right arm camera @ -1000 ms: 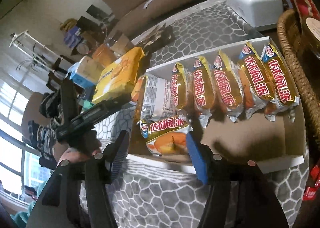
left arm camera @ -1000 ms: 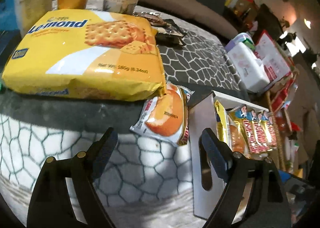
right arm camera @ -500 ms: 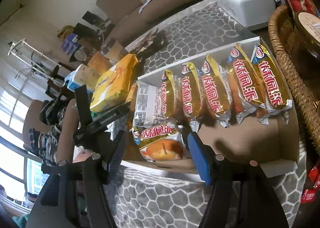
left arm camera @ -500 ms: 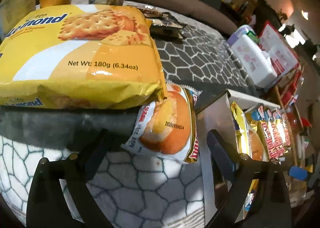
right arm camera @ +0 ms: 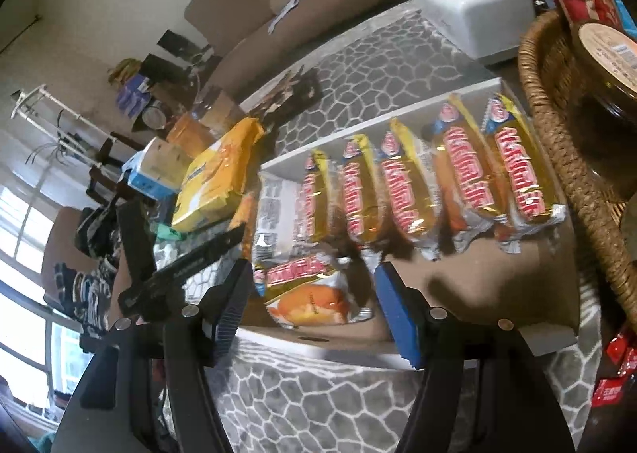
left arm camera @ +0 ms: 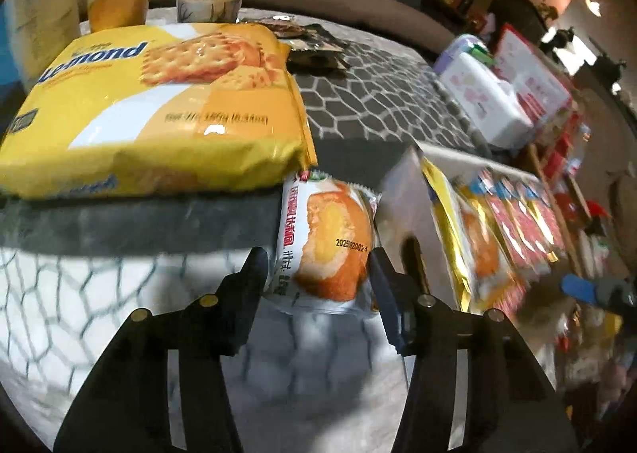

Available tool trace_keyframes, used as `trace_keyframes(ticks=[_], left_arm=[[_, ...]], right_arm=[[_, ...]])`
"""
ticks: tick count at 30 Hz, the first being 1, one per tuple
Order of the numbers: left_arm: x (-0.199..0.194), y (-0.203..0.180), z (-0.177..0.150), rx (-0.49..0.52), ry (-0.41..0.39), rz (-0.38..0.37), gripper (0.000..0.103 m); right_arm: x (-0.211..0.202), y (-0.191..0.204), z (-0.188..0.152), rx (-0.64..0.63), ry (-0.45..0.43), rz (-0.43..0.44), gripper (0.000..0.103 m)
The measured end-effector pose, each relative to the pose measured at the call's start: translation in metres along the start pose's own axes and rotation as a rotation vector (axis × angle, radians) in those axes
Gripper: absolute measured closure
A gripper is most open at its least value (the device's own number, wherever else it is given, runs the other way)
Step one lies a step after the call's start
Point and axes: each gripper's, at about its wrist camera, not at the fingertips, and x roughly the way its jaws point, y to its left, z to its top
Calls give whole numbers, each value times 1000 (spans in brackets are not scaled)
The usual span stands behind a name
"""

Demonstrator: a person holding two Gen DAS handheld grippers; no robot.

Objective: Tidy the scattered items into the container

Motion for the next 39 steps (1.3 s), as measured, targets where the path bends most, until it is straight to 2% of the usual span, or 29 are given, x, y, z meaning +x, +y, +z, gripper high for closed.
trace_keyframes(ticks=[2, 4, 9, 12, 13, 14, 16, 18, 19, 23, 26, 30, 33, 34, 38, 39], left_arm=[[-16, 5, -15, -1, 16, 0, 55], [-34, 13, -39, -12, 36, -6, 62], [-70, 35, -98, -94, 84, -59, 62], [-101, 46, -126, -143, 56, -100, 61], [-113, 49, -133, -143, 50, -106, 56], [-121, 50, -138, -140, 42, -102, 51], [-137, 51, -141, -124, 3, -81, 26], [-151, 57, -142, -129, -54, -57, 18], [-159, 65, -142, -151, -88, -67, 18], [-174, 97, -140, -232, -159, -88, 17], [-178, 127, -141, -298, -187, -112, 17], [-172, 146, -141, -352, -162, -155, 17], [-171, 141, -137, -343, -169, -186, 17], [-173, 139, -137, -334, -175, -187, 17], [-177, 140, -139, -338, -184, -185, 16], [-175, 142, -139, -350, -179, -185, 16]], right_arm=[[2, 12, -5, -30, 14, 25, 36], [5, 22, -9, -54, 27, 47, 36], [22, 56, -36, -76, 66, 127, 35], [40, 82, -54, -85, 83, 159, 35], [49, 94, -59, -100, 82, 148, 35], [62, 109, -63, -139, 75, 103, 35], [81, 129, -64, -194, 46, 16, 33], [108, 147, -63, -224, 18, -78, 24], [118, 151, -64, -232, 12, -123, 20], [161, 166, -57, -305, -56, -364, 20], [186, 167, -54, -394, -54, -502, 19], [211, 168, -54, -509, -13, -621, 19], [224, 170, -52, -579, 27, -605, 16], [224, 171, -53, -596, 35, -596, 19], [205, 163, -43, -640, 73, -484, 53], [203, 161, -41, -649, 87, -482, 58]])
